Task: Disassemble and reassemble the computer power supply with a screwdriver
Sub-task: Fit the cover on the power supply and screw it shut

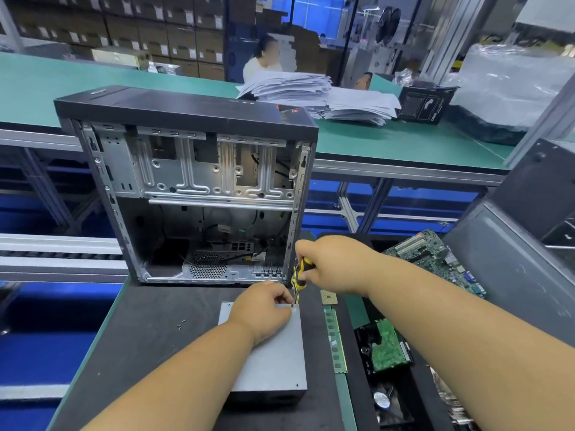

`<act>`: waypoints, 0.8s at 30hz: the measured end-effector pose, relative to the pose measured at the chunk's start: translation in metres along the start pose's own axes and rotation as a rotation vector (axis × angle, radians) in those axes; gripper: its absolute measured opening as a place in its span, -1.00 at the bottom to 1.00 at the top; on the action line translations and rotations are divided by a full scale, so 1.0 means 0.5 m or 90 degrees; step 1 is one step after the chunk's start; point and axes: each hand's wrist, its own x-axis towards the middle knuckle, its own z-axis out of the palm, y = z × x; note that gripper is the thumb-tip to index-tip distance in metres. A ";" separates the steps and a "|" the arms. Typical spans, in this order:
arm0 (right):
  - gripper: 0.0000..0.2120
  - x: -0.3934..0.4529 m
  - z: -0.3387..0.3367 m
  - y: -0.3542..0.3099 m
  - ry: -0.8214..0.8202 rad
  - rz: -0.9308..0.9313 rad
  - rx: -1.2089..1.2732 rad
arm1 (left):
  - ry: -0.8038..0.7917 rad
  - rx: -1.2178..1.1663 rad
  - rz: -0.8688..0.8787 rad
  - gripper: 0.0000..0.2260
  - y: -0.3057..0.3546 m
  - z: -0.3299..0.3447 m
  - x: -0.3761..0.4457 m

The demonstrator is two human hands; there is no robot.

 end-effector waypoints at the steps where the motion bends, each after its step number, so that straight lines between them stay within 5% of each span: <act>1: -0.78 0.004 0.000 -0.005 0.010 0.005 -0.009 | -0.001 0.004 0.003 -0.89 -0.001 0.000 0.000; 9: -0.72 0.042 0.025 -0.018 0.026 0.346 0.053 | 0.005 0.010 0.007 -0.90 -0.010 0.006 0.005; 16: -0.84 0.028 0.008 0.009 -0.027 0.114 0.085 | -0.008 0.011 0.010 -0.86 -0.012 0.006 0.007; 19: -0.86 0.026 0.004 0.020 -0.018 -0.017 -0.042 | -0.011 0.014 0.012 -0.85 -0.012 0.005 0.007; 24: -0.79 0.034 -0.010 0.002 -0.058 -0.035 -0.154 | -0.014 0.020 0.012 -0.85 -0.013 0.004 0.008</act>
